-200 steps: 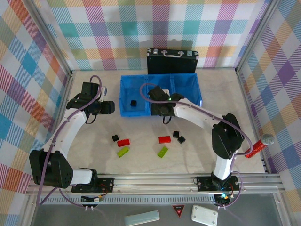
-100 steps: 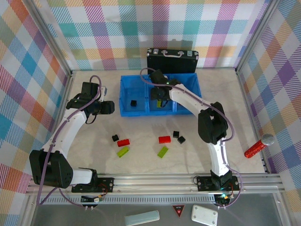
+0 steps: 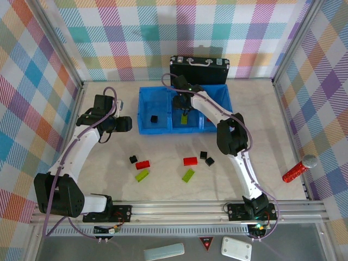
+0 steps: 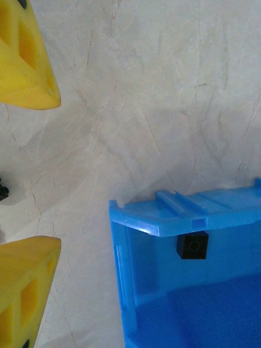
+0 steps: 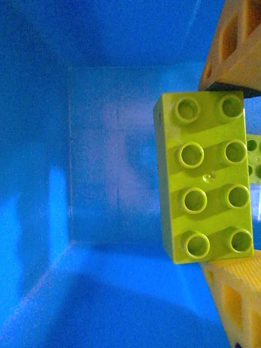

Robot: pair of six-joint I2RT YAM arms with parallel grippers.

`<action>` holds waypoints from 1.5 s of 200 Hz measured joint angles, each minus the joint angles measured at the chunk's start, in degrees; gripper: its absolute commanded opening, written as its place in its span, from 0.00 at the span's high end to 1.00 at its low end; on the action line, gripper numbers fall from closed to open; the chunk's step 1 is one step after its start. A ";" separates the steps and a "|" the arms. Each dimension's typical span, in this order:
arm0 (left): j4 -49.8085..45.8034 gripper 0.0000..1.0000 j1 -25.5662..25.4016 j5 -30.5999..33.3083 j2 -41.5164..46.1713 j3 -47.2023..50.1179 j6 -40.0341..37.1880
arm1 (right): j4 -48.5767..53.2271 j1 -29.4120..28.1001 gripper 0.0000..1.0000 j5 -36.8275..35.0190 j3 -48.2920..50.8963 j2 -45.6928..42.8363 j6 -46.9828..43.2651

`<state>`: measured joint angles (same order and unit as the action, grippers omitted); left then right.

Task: Sort the legos into containers by color
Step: Place the lego in the container.

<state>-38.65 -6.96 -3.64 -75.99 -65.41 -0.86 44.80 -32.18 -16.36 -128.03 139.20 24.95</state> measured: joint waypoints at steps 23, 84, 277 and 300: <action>0.00 0.37 0.02 0.00 0.00 0.00 0.02 | 0.15 0.37 0.35 0.28 -0.22 1.33 0.00; 0.00 0.37 0.04 -0.33 0.00 0.00 0.02 | 0.39 0.70 0.35 0.90 -0.50 4.61 0.04; 0.04 0.37 0.04 -0.37 0.00 0.00 0.92 | 2.93 0.68 0.27 2.14 -0.09 -0.50 -0.02; 0.07 0.37 0.04 -0.37 -0.02 0.00 1.40 | 2.86 0.52 0.28 2.16 1.16 -5.60 -0.24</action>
<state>-38.59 -6.92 -4.01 -76.01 -65.41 0.54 47.66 -31.66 -14.20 -126.87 133.60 24.71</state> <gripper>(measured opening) 0.628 0.724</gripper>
